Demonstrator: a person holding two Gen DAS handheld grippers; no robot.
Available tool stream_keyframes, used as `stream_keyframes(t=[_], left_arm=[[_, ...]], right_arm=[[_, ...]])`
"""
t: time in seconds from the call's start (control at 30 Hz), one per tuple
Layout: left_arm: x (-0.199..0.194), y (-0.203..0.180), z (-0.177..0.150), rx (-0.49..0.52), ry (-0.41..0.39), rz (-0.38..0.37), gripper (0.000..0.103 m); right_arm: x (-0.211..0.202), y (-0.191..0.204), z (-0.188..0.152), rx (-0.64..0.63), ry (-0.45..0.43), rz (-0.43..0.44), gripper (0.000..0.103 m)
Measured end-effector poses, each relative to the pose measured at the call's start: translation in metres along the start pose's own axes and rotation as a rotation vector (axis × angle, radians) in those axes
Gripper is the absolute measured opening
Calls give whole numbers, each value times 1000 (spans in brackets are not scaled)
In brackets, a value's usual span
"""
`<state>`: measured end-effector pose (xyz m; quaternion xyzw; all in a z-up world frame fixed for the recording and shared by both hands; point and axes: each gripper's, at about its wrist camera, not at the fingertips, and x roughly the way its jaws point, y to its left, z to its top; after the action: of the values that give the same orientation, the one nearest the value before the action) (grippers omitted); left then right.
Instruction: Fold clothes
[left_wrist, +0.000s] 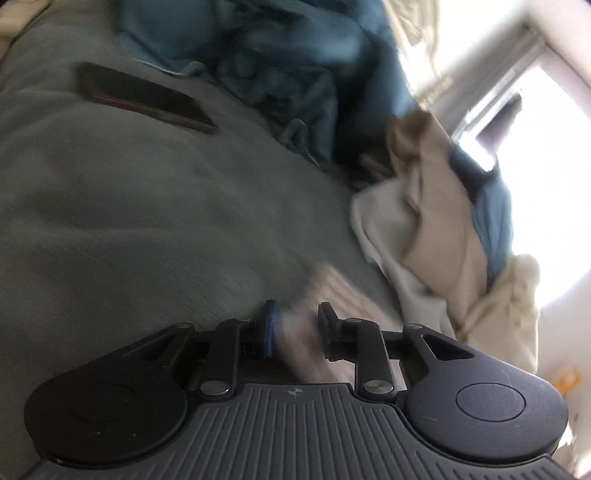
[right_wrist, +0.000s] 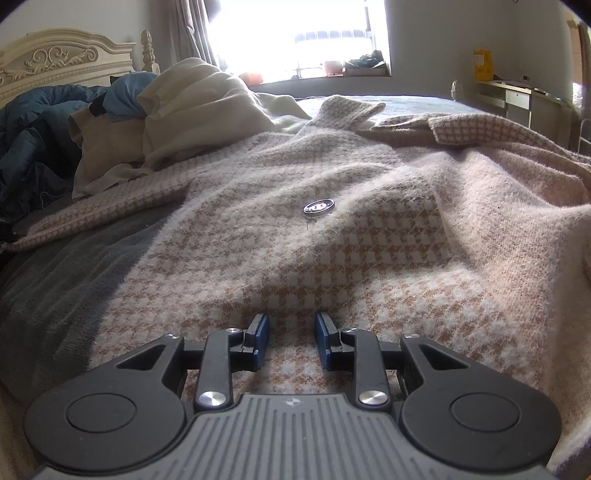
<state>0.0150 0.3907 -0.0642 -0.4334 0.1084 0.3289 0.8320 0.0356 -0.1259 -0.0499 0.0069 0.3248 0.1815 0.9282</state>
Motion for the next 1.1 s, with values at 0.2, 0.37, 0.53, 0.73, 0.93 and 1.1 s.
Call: stream_keyframes(t=[0.2, 0.37, 0.53, 0.73, 0.93, 1.1], left_arm=[[-30, -2, 19, 56, -86, 39, 30], [-56, -38, -2, 223, -94, -75, 39], [-83, -87, -55, 440, 20, -284, 49], [-119, -129, -141, 655, 252, -553, 53], [-142, -151, -206, 798, 404, -678, 53], [-156, -159, -228, 866, 439, -718, 53]], right_arm=[[1, 0, -1, 6, -7, 1, 29], [-1, 3, 0, -2, -7, -11, 29], [-16, -11, 7, 24, -24, 10, 30], [-50, -50, 5, 77, -72, -74, 33], [-87, -123, -17, 304, -102, -194, 35], [-128, -171, -43, 542, -151, -150, 37]])
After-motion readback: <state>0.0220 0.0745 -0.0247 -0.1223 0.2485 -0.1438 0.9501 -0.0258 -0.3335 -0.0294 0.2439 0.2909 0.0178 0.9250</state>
